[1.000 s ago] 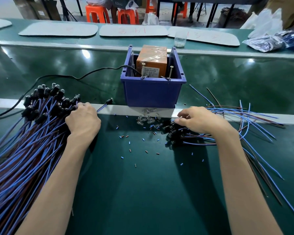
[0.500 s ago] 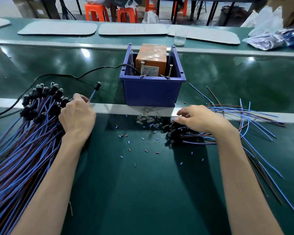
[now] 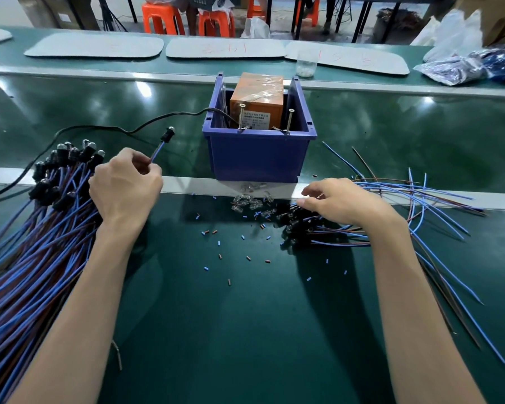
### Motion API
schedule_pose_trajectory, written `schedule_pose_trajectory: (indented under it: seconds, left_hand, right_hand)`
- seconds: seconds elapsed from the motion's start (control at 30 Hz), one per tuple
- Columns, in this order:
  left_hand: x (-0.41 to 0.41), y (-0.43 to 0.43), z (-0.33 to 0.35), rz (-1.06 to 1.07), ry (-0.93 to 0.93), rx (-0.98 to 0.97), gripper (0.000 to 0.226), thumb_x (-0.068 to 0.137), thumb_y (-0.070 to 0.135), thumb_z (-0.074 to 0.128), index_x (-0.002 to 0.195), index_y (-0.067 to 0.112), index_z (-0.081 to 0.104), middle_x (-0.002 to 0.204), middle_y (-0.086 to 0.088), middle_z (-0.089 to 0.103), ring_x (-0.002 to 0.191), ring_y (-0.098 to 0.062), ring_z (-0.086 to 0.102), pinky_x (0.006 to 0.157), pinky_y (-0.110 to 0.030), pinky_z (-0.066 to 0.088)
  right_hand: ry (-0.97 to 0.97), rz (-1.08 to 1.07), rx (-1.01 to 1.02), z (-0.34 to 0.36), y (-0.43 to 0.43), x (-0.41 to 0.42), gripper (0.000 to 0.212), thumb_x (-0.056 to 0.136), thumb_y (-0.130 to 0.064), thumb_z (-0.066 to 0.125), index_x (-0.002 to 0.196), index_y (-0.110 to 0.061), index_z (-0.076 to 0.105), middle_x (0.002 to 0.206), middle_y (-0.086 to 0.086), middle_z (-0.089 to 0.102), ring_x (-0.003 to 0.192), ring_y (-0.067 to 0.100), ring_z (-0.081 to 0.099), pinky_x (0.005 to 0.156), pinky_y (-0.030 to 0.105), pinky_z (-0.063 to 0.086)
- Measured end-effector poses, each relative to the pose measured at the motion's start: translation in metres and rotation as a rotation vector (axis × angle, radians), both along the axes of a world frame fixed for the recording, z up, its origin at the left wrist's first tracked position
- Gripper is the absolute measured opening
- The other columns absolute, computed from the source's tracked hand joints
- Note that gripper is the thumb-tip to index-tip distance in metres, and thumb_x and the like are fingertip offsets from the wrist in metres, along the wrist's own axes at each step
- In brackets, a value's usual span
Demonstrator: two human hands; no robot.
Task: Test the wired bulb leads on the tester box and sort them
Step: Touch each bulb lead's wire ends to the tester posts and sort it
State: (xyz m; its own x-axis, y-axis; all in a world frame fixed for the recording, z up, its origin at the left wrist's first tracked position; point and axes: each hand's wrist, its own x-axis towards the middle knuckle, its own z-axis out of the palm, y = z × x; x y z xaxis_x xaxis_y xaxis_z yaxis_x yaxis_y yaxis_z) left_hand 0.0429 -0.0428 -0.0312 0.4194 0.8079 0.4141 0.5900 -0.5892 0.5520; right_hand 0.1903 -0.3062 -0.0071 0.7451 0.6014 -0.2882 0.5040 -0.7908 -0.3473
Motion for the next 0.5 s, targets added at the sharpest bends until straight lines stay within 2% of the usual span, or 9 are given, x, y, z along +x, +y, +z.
schedule_pose_trajectory:
  seconds: [0.2,0.37,0.43,0.5]
  left_hand:
    - [-0.002,0.005,0.004,0.029,-0.152,-0.121,0.02,0.087,0.03,0.058,0.096,0.014,0.067,0.096,-0.01,0.072,0.098,-0.034,0.062,0.09,-0.036,0.042]
    - [-0.001,-0.004,0.013,0.031,-0.313,0.011,0.024,0.093,0.033,0.053,0.103,0.013,0.063,0.096,-0.006,0.073,0.089,-0.027,0.066,0.085,-0.031,0.041]
    - [0.001,-0.016,0.022,-0.029,-0.354,0.08,0.024,0.094,0.033,0.054,0.102,0.012,0.063,0.096,-0.005,0.072,0.084,-0.026,0.066,0.083,-0.032,0.042]
    - [0.004,-0.036,0.032,-0.131,-0.369,0.16,0.023,0.094,0.031,0.056,0.1,0.011,0.064,0.095,-0.005,0.071,0.079,-0.025,0.065,0.077,-0.03,0.042]
  right_hand:
    - [0.0,-0.006,-0.013,0.0,0.0,-0.001,0.043,0.096,-0.045,0.049,0.13,-0.02,0.056,0.126,0.004,0.061,0.112,0.024,0.054,0.082,0.028,0.037]
    - [-0.006,-0.001,0.009,0.004,0.0,-0.004,0.04,0.096,-0.042,0.051,0.128,-0.019,0.058,0.126,0.005,0.06,0.112,0.023,0.055,0.089,0.031,0.042]
    - [-0.041,0.017,0.138,0.01,0.0,-0.006,0.036,0.095,-0.038,0.054,0.124,-0.017,0.061,0.121,0.002,0.063,0.106,0.016,0.057,0.087,0.027,0.042]
    - [-0.038,0.04,0.36,0.019,0.003,-0.011,0.033,0.092,-0.038,0.058,0.12,-0.02,0.064,0.111,-0.006,0.066,0.098,0.007,0.059,0.084,0.02,0.04]
